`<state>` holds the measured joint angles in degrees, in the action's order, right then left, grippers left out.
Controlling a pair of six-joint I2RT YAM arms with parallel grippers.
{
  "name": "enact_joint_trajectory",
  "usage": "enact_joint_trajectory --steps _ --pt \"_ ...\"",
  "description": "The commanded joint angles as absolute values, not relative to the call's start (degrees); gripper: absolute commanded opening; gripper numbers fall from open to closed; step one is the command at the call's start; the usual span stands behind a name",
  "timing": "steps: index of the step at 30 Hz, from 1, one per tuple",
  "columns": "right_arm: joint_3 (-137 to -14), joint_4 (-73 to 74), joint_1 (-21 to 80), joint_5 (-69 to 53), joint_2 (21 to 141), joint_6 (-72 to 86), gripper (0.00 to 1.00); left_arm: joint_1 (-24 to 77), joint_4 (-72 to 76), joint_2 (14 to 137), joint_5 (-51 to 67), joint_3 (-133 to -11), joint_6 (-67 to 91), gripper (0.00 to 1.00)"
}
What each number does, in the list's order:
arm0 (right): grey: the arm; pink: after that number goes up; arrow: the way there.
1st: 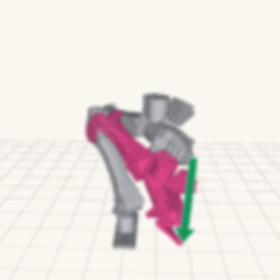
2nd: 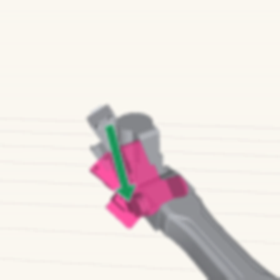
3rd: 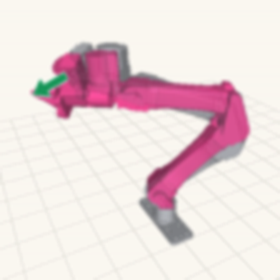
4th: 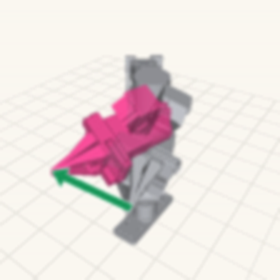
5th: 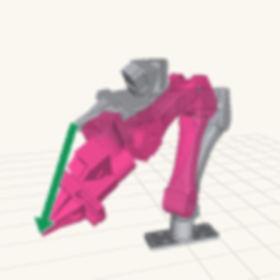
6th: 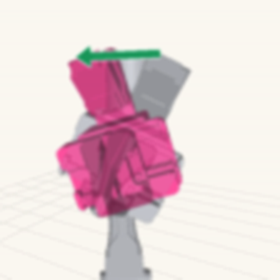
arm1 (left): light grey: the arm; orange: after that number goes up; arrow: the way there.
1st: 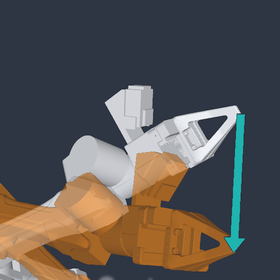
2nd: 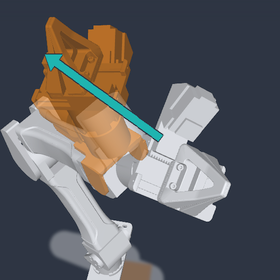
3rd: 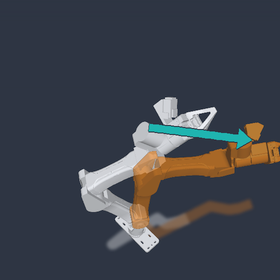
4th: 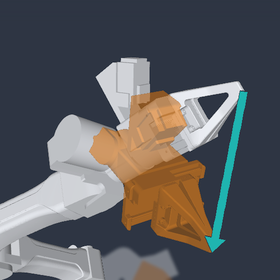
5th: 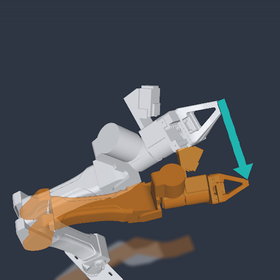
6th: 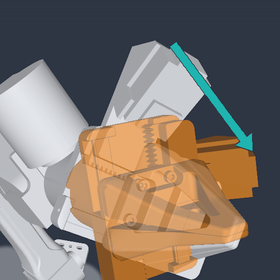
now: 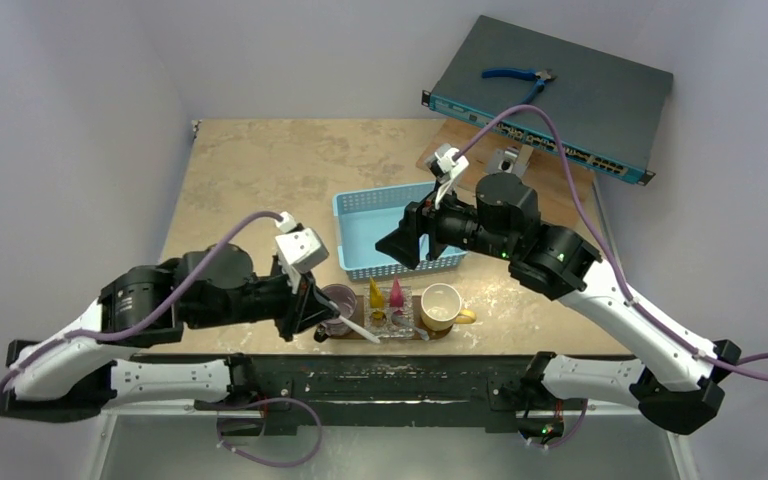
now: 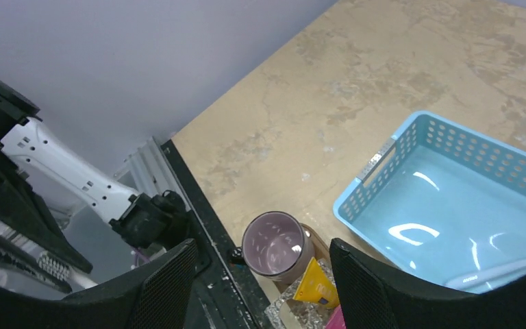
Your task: Prepare toiletry sets of a toothbrush and toothpaste on the tray
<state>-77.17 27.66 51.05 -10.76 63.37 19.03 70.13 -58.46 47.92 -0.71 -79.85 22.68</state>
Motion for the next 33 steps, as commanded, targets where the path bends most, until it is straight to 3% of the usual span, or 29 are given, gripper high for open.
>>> enact_joint_trajectory --steps 1,14,33 --pt "-77.8 28.7 50.9 -5.5 63.4 19.9 0.72 80.9 -58.2 51.1 -22.2 -80.2 25.8 0.00" --pt "-75.3 27.6 50.9 -6.5 62.5 20.0 0.72 95.4 -55.5 56.0 -42.3 -74.7 31.5 0.00" --pt "-73.7 26.8 50.9 -7.7 62.5 22.5 0.72 96.7 -44.0 51.4 -48.5 -60.5 31.9 0.00"
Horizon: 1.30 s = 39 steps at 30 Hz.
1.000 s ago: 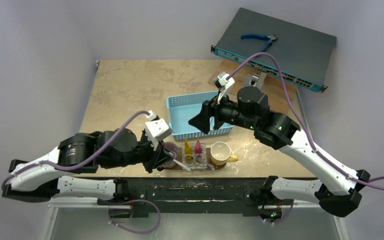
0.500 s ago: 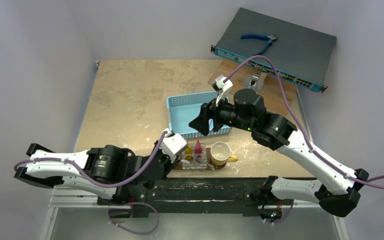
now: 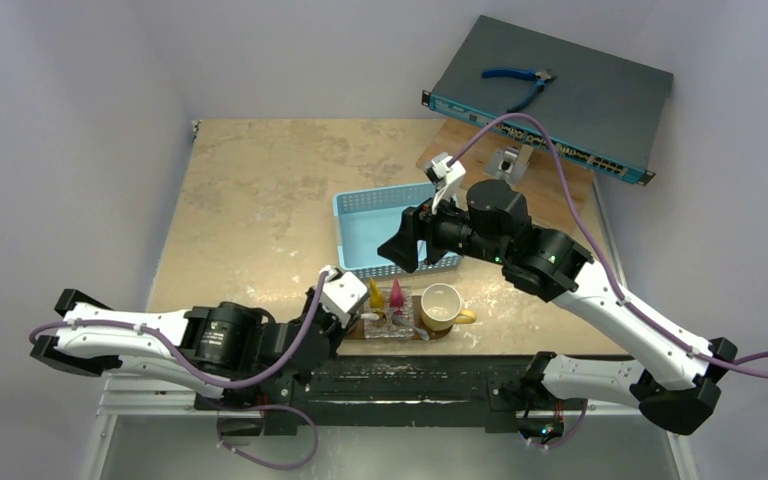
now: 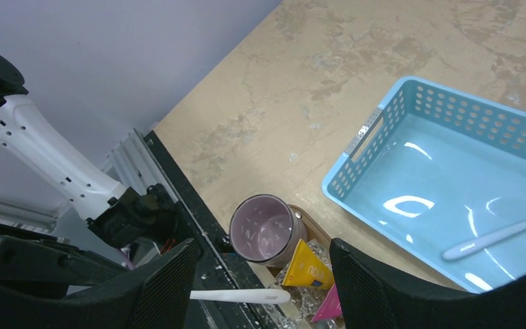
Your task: Prepare toiletry sets of a toothbrush and toothpaste on the tray
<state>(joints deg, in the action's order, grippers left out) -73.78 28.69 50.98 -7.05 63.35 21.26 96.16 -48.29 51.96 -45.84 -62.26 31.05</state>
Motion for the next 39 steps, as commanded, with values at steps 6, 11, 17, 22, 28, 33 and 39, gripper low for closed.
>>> enact_joint_trajectory --steps 6,11,17,22,28,33,39 --pt "-73.4 26.8 50.9 -7.5 62.7 23.3 0.72 96.7 -40.8 52.1 -48.4 -57.8 31.7 0.00" --pt "-72.6 26.7 50.9 -7.5 63.0 23.8 0.72 96.7 -37.8 53.1 -48.8 -54.9 31.7 0.00" --pt "-72.5 26.3 50.9 -7.6 63.6 24.1 0.72 96.6 -34.8 54.7 -49.3 -52.6 30.8 0.00" --pt "-72.2 26.0 50.9 -8.0 64.0 24.2 0.72 96.5 -32.8 56.1 -49.8 -51.5 29.8 0.00" --pt "-71.3 25.7 50.9 -7.7 64.0 24.3 0.72 96.5 -30.9 57.8 -49.4 -50.1 29.8 0.00" --pt "-71.1 25.6 50.9 -7.7 63.9 24.4 0.72 96.4 -30.0 59.3 -49.5 -49.5 29.9 0.00" --pt "-70.6 25.7 50.9 -7.5 63.8 24.3 0.73 96.2 -30.0 60.9 -50.3 -49.2 30.4 0.00"
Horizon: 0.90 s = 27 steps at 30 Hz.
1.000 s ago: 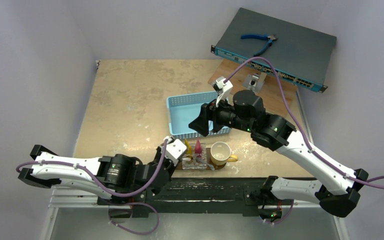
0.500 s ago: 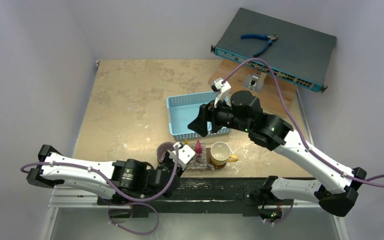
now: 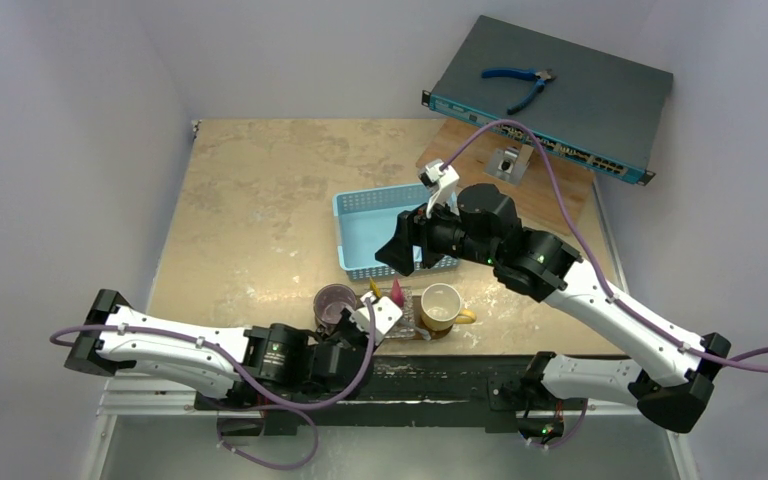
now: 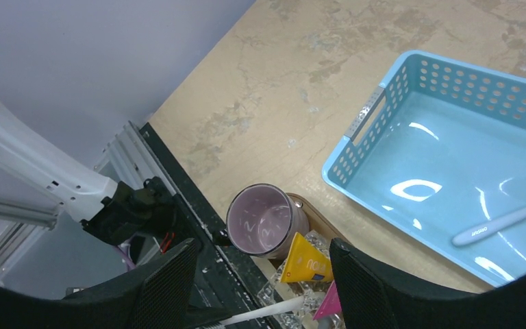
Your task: Prepare toiletry sets of a toothbrush and toothpaste on the tray
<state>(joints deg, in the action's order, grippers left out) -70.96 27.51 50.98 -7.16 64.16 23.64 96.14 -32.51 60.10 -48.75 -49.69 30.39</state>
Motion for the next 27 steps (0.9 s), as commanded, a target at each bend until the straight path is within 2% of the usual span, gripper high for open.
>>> enact_joint_trajectory --steps 1,11,17,27 --pt "-70.5 25.5 50.9 -7.5 63.8 24.3 0.73 96.2 -30.1 61.1 -50.4 -49.2 30.7 0.00" --pt "-69.7 25.0 50.9 -7.5 63.7 24.3 0.73 96.2 -30.9 63.4 -50.7 -49.4 31.7 0.00" --pt "-69.1 24.8 50.9 -7.6 63.7 24.2 0.74 96.2 -31.8 63.6 -50.9 -50.0 32.1 0.16" --pt "-69.1 25.2 50.9 -7.0 63.6 23.9 0.74 96.2 -34.5 62.7 -50.1 -53.3 31.9 0.31"
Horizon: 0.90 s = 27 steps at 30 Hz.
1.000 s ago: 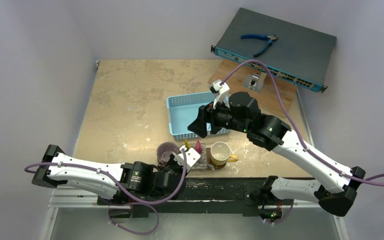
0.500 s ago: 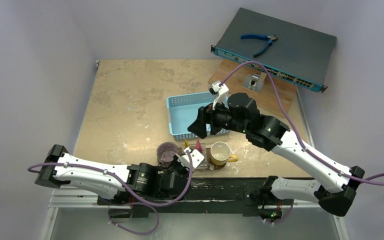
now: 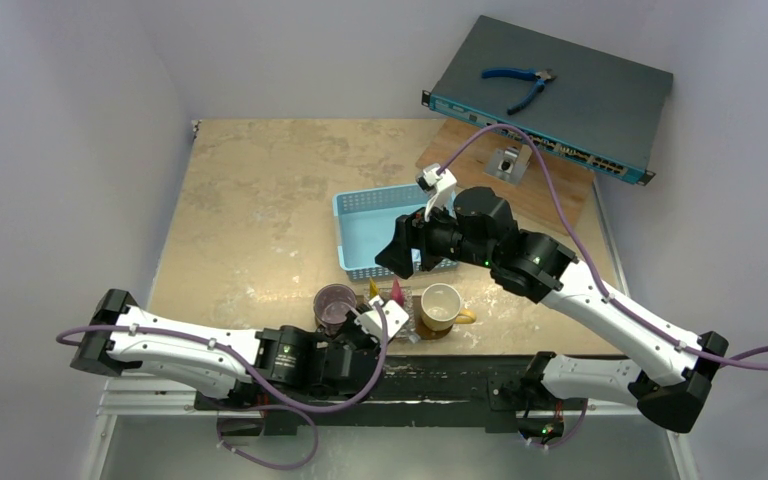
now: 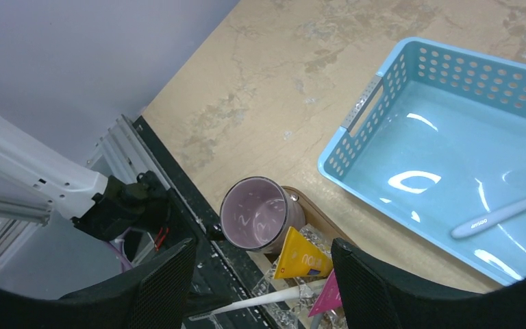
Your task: Prepare toiletry sets of a toothbrush and toothpaste on the tray
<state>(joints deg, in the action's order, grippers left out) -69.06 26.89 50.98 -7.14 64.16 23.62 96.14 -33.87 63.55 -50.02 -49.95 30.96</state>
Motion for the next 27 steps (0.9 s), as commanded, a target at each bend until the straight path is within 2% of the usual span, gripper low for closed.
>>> enact_joint_trajectory --steps 1,12,15,20,24,27 --pt "-69.1 25.3 50.9 -6.7 63.6 23.8 0.74 96.3 -34.4 62.3 -49.8 -53.5 31.6 0.33" --pt "-69.9 27.0 50.9 -3.5 63.3 23.3 0.75 96.2 -36.0 60.2 -47.2 -59.6 26.8 0.49" --pt "-70.5 27.9 50.9 -1.6 63.4 22.8 0.75 96.2 -35.5 59.3 -47.3 -60.8 24.3 0.58" --pt "-72.7 29.8 50.9 0.4 64.4 21.0 0.75 94.7 -35.9 58.5 -46.5 -64.4 19.5 0.82" --pt "-73.9 30.1 50.8 3.9 65.9 19.0 0.75 91.4 -36.5 57.8 -43.7 -67.5 16.2 0.90" --pt "-74.8 30.0 50.1 5.0 67.0 17.4 0.75 88.1 -37.8 57.3 -41.7 -69.8 14.4 0.92"
